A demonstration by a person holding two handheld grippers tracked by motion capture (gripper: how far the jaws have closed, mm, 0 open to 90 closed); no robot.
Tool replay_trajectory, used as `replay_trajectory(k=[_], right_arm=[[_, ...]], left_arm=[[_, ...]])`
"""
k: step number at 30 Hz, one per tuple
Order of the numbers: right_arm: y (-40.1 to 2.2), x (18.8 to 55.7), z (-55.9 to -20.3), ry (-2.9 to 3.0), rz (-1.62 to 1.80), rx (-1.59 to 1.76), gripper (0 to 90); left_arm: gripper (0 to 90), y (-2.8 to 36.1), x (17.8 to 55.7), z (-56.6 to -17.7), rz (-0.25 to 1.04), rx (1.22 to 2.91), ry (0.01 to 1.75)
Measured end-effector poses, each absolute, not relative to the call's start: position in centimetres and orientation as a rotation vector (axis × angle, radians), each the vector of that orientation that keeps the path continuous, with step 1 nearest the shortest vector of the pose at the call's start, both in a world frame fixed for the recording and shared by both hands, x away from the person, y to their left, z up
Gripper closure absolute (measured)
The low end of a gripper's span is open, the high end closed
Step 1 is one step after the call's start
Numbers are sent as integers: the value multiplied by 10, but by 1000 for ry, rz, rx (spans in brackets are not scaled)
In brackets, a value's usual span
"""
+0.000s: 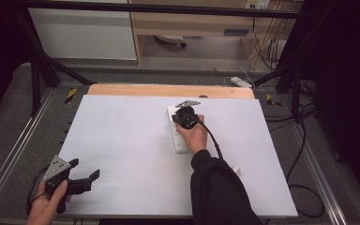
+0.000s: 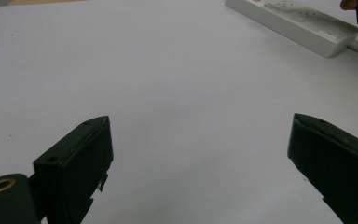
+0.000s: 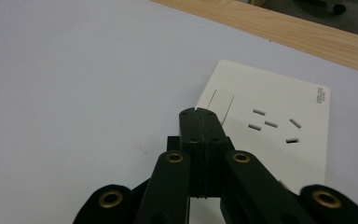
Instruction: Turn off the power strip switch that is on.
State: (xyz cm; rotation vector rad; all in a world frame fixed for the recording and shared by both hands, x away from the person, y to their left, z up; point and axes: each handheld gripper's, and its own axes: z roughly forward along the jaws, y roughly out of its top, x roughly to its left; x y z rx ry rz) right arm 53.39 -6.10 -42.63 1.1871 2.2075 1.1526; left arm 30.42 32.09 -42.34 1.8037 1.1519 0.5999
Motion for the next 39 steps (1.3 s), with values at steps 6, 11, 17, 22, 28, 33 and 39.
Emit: replay_trajectory(k=[6,11,17,22,28,33,39], right_arm=[[-61,536,-428,2209,1143,1198,900],[-62,537,-430,2209,1135,1203,900],[-61,538,-431,2212,1131,1205,900],[-61,539,-432,2214,1126,1211,900],[-60,540,-434,2214,1130,1210,900],[-59,540,-433,2219,1123,1202,900],[-57,541,-433,2224,1113,1200,900]], left_arm=[[66,321,304,-423,599,1804,1152],[66,321,304,-423,598,1804,1152],[66,321,304,-423,596,1803,1152],[66,321,304,-424,594,1803,1152],[66,321,304,-424,595,1803,1152],[66,321,304,-424,593,1804,1151],[66,320,304,-424,593,1806,1148]])
